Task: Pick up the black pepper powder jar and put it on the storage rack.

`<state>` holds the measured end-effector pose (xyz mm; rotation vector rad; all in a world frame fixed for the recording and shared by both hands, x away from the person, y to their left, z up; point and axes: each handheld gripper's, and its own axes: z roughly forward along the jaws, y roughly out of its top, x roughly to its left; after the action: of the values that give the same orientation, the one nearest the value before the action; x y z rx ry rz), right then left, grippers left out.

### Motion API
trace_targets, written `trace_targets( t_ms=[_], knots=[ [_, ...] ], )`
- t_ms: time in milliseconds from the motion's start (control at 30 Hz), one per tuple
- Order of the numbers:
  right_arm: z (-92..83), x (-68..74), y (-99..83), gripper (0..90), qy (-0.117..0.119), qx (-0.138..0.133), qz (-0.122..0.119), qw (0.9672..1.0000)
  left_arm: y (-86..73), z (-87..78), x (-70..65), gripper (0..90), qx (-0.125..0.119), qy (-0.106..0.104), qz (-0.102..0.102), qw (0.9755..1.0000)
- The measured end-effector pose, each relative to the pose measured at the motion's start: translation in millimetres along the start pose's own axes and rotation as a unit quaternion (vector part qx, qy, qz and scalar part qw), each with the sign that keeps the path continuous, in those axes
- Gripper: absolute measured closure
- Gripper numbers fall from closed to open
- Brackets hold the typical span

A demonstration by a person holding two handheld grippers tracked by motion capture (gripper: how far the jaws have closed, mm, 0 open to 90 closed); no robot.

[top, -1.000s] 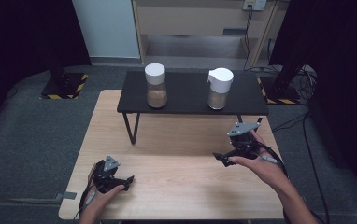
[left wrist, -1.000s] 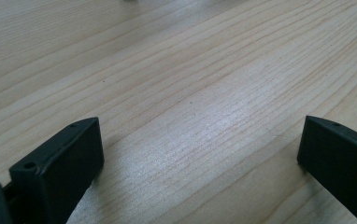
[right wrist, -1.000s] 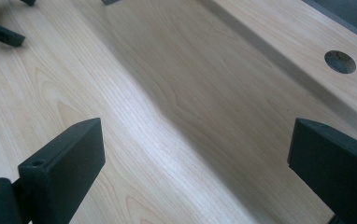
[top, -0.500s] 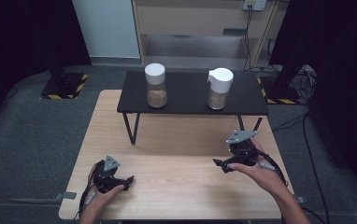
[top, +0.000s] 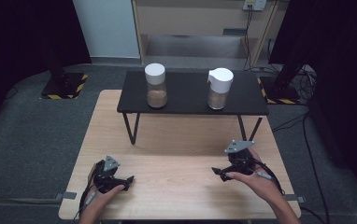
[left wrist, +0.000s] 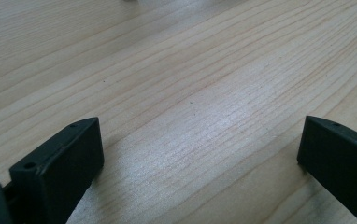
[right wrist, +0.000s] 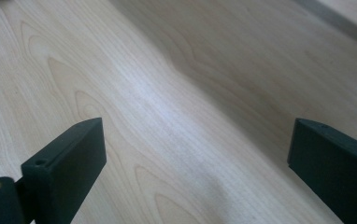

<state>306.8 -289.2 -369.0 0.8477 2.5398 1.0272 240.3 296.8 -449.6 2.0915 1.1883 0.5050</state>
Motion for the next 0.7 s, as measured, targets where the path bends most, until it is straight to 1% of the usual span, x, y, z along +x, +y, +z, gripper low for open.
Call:
trace_targets(
  t_ms=[100, 300, 433, 700],
  knots=[
    [3.9, 2.1, -2.7, 6.3, 0.003, 0.008, -0.002, 1.0, 0.0, 0.0, 0.0, 0.0, 0.0, 0.0, 0.0, 1.0],
    [11.4, 5.0, -14.3, 6.2, 0.011, 0.007, 0.004, 0.9999, 0.0, 0.0, 0.0, 0.0, 0.0, 0.0, 0.0, 1.0],
    [16.4, 8.3, -19.0, 6.2, 0.013, 0.011, 0.002, 0.9999, 0.0, 0.0, 0.0, 0.0, 0.0, 0.0, 0.0, 1.0],
    [22.1, 13.6, -29.4, 5.7, 0.016, 0.008, 0.001, 0.9998, 0.0, 0.0, 0.0, 0.0, 0.0, 0.0, 0.0, 1.0]
  ],
)
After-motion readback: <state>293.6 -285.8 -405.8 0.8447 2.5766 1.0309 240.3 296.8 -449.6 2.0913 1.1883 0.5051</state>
